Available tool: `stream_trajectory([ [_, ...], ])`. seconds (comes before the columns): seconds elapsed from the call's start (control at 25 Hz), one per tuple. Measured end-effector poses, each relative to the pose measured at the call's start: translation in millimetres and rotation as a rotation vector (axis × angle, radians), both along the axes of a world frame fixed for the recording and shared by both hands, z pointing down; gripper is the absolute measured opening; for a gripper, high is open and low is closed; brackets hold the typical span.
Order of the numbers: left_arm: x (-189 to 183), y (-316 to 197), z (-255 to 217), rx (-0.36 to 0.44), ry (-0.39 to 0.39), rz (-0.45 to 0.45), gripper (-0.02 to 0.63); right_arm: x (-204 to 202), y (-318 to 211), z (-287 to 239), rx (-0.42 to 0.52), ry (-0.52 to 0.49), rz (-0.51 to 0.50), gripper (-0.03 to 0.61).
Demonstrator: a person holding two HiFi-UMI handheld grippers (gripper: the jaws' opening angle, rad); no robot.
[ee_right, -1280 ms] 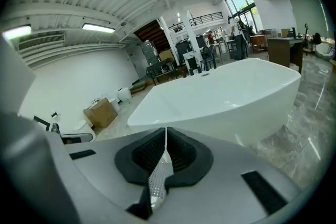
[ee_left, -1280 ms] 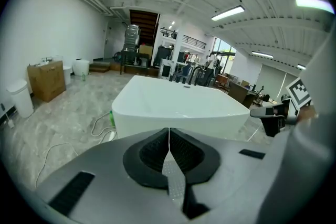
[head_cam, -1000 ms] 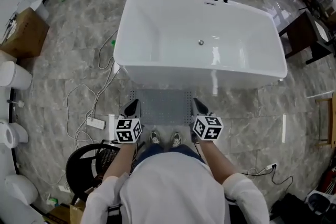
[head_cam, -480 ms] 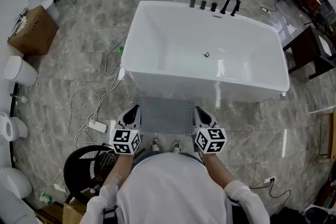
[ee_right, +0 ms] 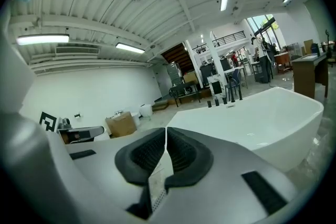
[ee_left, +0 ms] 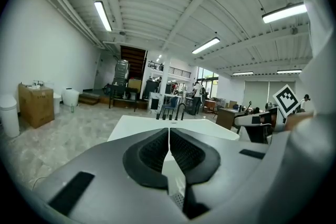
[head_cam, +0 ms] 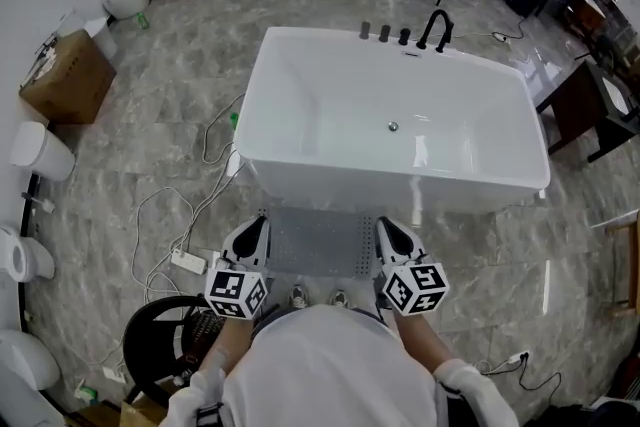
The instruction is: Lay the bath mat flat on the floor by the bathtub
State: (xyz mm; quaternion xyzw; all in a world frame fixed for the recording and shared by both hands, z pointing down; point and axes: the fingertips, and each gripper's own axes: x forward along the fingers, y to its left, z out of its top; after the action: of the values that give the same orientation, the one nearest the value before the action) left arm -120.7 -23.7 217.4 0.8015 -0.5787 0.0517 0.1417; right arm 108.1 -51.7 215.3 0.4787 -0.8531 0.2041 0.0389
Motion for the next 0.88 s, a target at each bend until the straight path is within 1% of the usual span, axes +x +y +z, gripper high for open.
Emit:
stream_trajectory([
  [0.16, 1.3, 0.3, -11.2, 0.049, 0.008, 0.017, 0.035, 0.9, 0.1, -19.1, 0.049, -0.04, -0.003, 0.034],
  [0.36, -2.5, 3.6, -14.8, 0.059, 0.024, 0.013, 0.035, -2.2, 2.6, -31.3, 0.089, -0.043, 0.007, 0.035],
  [0.52, -5.2, 6.2, -15.0, 0.061, 0.027, 0.01, 0.035, -7.8, 4.5, -35.3, 0.101, -0.021, -0.011, 0.035],
  [0.68, -9.8, 8.1, -13.5, 0.06, 0.022, -0.002, 0.035, -15.9, 7.4, -35.9, 0.126, 0.041, -0.041, 0.034],
  [0.88, -13.0, 6.9, -15.0, 0.061, 0.002, -0.014, 0.035, -15.8, 6.7, -36.7, 0.124, 0.03, -0.027, 0.034],
])
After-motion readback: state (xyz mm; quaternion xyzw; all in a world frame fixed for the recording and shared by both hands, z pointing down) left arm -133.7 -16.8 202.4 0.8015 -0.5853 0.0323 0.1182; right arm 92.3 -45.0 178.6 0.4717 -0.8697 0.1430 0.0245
